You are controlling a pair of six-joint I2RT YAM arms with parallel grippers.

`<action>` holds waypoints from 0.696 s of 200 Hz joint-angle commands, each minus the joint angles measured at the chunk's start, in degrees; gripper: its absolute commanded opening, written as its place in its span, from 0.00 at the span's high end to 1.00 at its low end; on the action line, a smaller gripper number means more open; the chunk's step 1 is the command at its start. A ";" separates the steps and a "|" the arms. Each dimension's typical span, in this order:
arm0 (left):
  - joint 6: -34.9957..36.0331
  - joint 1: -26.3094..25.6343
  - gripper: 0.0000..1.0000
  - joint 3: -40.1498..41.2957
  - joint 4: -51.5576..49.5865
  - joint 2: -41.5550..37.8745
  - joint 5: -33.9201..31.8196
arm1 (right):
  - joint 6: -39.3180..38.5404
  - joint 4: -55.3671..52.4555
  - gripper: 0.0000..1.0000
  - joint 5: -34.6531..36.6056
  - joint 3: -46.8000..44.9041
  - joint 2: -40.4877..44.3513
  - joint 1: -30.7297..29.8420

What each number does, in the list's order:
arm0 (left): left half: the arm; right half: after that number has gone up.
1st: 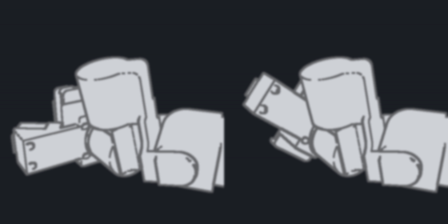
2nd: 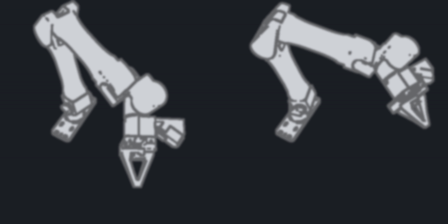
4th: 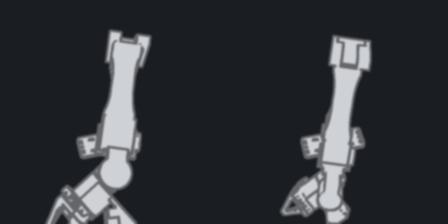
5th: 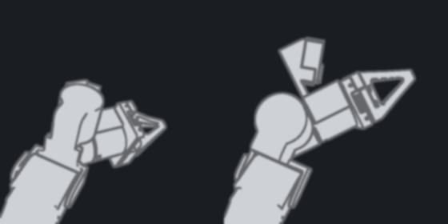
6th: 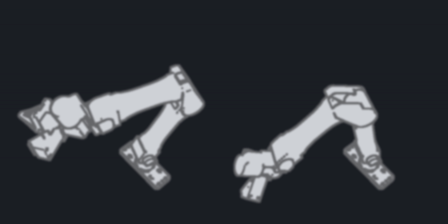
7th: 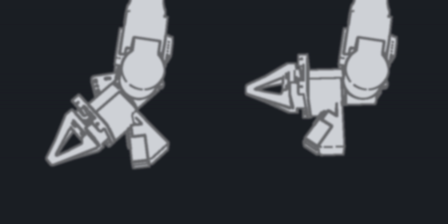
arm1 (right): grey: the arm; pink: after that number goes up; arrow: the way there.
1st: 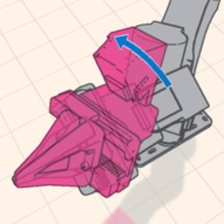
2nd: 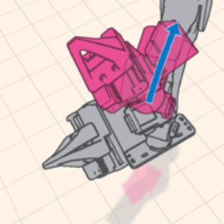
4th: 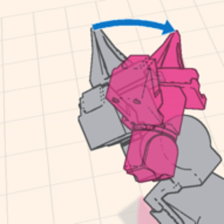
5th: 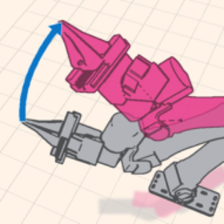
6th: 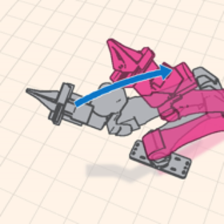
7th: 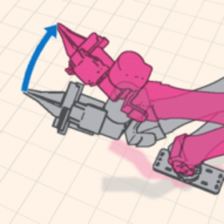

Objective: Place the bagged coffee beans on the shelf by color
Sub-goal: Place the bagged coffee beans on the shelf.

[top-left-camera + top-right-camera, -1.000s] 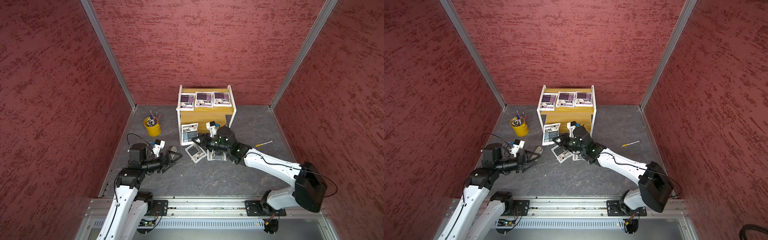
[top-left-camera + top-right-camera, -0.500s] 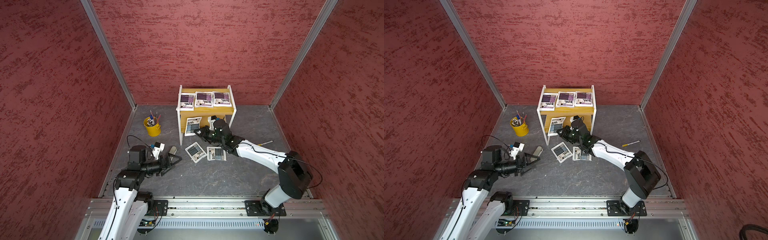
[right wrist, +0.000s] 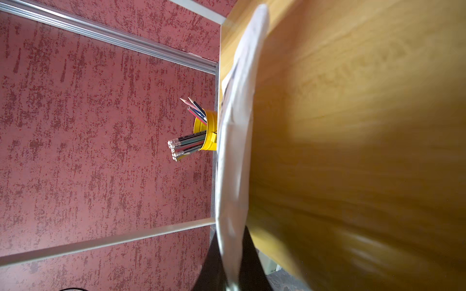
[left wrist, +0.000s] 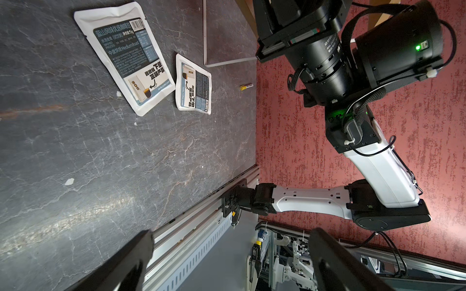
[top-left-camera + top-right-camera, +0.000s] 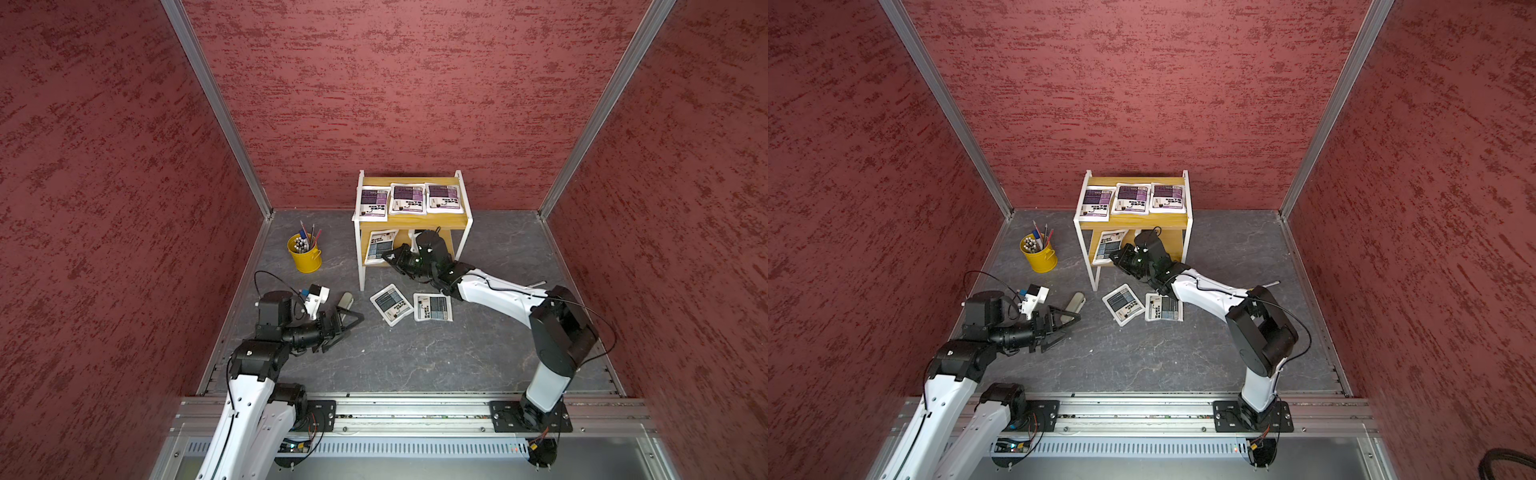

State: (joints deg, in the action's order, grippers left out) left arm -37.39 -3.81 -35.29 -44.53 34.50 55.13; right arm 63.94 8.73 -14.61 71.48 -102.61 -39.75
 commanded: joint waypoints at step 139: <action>1.35 -0.07 0.00 1.30 0.23 -0.64 -0.19 | -4.79 -7.29 0.42 -1.97 3.16 -0.40 1.78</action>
State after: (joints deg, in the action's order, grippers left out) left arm -36.99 -3.86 -34.92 -45.04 34.48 55.13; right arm 60.27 5.98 -18.76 76.34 -105.41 -38.68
